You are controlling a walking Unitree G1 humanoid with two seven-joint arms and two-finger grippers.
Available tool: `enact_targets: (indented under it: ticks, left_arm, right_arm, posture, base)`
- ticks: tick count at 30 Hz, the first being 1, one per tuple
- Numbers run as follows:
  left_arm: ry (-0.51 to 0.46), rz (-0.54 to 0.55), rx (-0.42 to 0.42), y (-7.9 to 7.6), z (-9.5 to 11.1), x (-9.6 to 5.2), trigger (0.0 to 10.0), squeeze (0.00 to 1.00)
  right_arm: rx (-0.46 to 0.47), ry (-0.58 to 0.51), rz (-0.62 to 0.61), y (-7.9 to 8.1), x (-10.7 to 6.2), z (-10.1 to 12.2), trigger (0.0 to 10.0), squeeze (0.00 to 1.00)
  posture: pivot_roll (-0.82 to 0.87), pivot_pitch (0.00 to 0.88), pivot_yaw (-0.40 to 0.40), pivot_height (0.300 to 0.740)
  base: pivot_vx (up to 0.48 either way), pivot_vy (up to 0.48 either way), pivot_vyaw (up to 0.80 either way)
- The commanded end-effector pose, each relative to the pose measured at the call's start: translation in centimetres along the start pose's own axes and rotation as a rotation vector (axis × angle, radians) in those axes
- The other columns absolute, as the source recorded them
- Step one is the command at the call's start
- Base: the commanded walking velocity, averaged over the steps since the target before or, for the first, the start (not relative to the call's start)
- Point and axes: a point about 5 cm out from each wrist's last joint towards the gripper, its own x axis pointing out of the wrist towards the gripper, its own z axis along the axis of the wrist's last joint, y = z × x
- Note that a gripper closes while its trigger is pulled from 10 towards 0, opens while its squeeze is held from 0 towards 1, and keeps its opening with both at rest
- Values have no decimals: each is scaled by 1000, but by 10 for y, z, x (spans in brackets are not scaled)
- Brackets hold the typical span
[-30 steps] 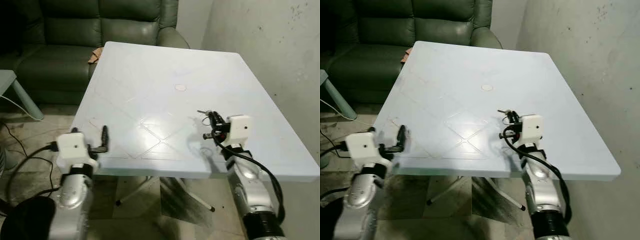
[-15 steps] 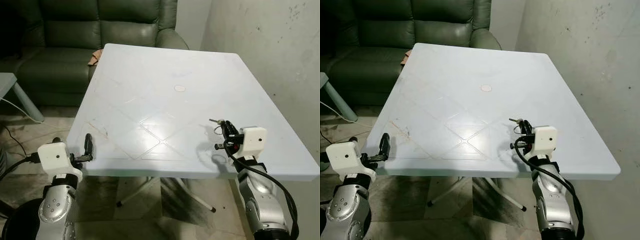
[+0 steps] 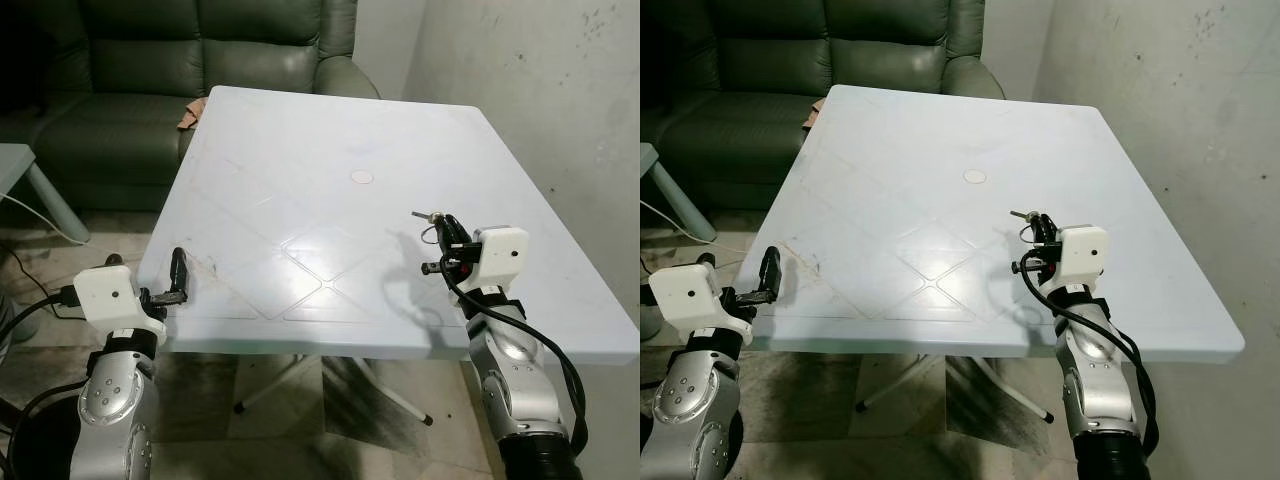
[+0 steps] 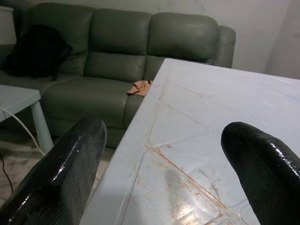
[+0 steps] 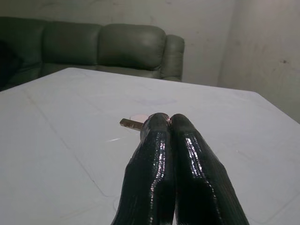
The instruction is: Hang keys on a hook
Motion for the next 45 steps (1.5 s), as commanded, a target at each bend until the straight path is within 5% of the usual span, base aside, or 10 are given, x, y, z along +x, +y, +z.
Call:
enact_targets:
  ticks: [1,45]
  left_arm:
    - [2,10,-3,0,1,3,10000,0]
    - [16,-8,-8,-11,-2,8,10000,0]
  right_arm:
    - [-2,2,-4,0,3,1,10000,0]
    - [-14,66,34,6,10,-7,10000,0]
  posture:
    - [14,55,-51,740]
    - [27,25,-59,740]
  base:
    - [0,0,0]
    - [0,0,-720]
